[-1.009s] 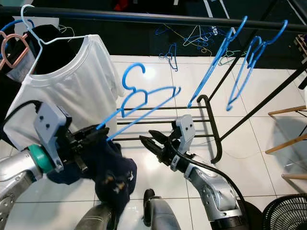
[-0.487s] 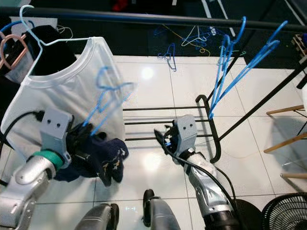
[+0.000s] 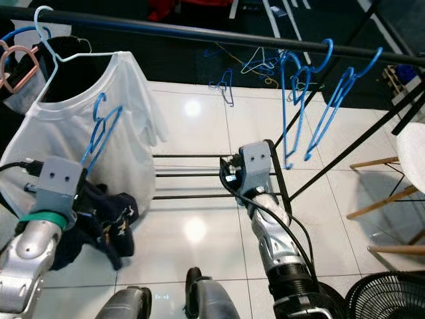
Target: Hang hanger
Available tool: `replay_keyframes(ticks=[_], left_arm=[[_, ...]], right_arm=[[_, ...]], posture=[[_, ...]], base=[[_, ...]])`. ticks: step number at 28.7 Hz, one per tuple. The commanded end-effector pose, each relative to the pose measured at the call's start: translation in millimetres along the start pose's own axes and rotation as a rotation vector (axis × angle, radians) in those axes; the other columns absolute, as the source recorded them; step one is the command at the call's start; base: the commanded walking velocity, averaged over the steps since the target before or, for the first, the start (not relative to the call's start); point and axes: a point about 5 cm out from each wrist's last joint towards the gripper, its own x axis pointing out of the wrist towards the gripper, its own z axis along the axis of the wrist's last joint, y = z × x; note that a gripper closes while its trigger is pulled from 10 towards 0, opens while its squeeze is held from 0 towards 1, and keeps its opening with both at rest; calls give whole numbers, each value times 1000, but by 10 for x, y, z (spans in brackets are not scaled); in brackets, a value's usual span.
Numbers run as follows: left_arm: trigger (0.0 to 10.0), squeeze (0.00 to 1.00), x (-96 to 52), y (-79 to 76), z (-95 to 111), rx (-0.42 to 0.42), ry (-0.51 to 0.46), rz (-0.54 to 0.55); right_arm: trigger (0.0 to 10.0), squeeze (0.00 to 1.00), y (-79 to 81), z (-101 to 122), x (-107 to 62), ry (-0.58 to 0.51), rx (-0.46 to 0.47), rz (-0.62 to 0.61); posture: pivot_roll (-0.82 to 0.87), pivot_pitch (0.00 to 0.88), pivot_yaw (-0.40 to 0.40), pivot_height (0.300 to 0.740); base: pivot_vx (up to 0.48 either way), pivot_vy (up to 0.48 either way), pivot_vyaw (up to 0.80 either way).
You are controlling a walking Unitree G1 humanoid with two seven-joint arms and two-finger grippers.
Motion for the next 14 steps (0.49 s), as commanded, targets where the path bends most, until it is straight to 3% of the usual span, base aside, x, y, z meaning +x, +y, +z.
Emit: replay_keyframes(ticks=[1,8,10,12,14], left_arm=[[10000,0,-45,-50,-3,-3,-35,-15],[10000,0,-106,-89,27,-7,-90,-12],[10000,0,-122,-113,51,-17,-112,-3],[10000,0,-122,-113,51,-17,-112,-3],[10000,0,-133,-149,163,-33,-165,-15]], right_arm=[[10000,0,38,-112,-15,21,-6,1],[10000,0,103,-85,40,4,-6,51],[10000,0,190,-113,59,35,12,146],[10000,0,190,-113,59,35,12,146],[10000,0,269,-163,58,87,142,239]], posture=[[84,95,-52,740],[98,63,-74,740],[105,38,-89,740],[105,38,-89,740],[120,20,-99,740]], base=[[0,0,0],[0,0,0],[0,0,0],[0,0,0],[0,0,0]])
